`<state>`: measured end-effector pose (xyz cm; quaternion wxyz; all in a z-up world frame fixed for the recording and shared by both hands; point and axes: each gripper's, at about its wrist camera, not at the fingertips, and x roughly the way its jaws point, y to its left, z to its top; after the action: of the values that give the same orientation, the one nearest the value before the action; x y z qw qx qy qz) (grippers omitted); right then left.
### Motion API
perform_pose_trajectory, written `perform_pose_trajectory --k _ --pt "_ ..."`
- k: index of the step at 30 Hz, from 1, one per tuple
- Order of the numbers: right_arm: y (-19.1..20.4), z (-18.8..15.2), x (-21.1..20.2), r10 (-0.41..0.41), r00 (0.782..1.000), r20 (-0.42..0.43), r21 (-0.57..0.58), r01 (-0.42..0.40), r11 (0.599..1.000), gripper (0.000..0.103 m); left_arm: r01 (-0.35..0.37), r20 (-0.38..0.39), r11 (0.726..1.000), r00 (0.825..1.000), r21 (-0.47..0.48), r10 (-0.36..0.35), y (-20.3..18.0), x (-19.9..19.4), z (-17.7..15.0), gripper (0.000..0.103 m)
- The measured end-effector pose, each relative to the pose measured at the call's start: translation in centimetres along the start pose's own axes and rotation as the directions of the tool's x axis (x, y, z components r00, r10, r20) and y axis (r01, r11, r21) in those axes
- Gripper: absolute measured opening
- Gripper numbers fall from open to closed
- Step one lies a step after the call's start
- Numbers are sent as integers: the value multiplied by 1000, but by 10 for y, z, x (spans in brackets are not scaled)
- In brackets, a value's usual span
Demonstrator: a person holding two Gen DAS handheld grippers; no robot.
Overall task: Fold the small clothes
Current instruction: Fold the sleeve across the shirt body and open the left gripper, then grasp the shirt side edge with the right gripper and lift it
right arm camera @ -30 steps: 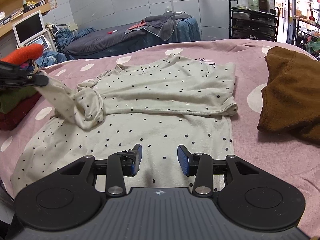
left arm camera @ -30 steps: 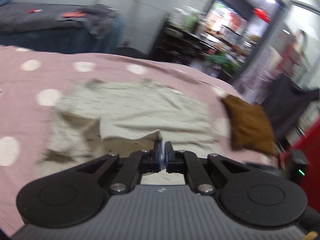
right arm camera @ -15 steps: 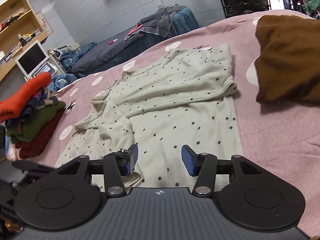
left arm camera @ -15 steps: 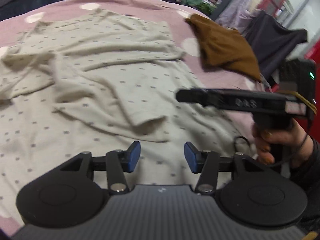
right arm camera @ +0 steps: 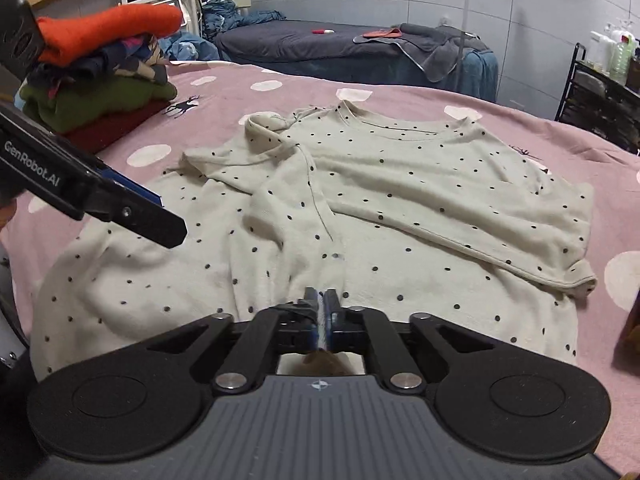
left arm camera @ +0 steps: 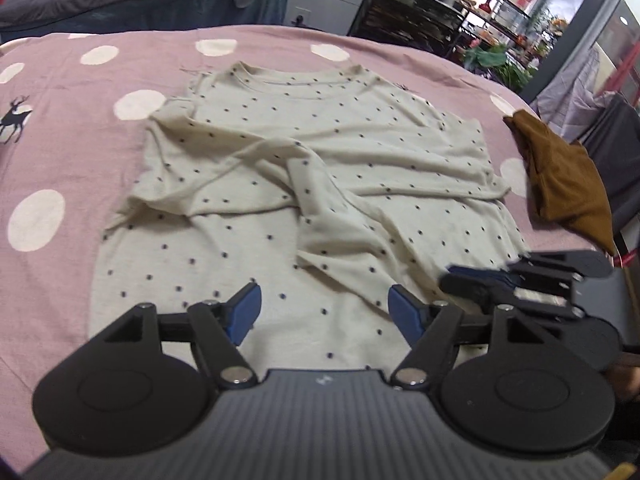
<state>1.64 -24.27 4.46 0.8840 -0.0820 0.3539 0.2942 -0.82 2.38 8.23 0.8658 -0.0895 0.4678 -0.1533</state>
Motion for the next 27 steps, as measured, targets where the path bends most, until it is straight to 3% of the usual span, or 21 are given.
perform_pose_trajectory --k 3,5,7,9,11,13,18,23,27 --pt "17 2 -25 132 989 61 -73 -128 989 6 -22 22 999 999 -39 23 15 -6 4 72" --pt "35 -3 -43 255 965 55 -171 -242 955 6 -36 37 997 999 -65 38 23 -10 7 73" --pt "48 -13 -51 369 929 -31 -244 -365 898 7 -47 51 996 997 -77 51 28 -13 9 74" --pt "59 -31 -51 381 910 -166 -285 -414 865 8 -57 52 996 997 -71 61 30 -14 10 77" --pt "56 -45 -49 370 906 -207 -250 -415 875 37 -66 41 996 997 -59 69 29 -12 8 77" --pt "44 -47 -48 369 907 -201 -150 -401 904 47 -70 25 997 997 -43 71 27 -8 6 77" --pt "20 -42 -62 318 946 -67 1 -319 948 50 -62 -2 998 998 -18 62 20 2 2 78" --pt "15 -40 -57 251 966 -61 38 -249 968 50 -50 -8 999 999 0 50 13 5 1 82" --pt "16 -37 -50 236 970 -65 -12 -237 971 50 -60 -11 998 998 0 60 16 7 2 83"
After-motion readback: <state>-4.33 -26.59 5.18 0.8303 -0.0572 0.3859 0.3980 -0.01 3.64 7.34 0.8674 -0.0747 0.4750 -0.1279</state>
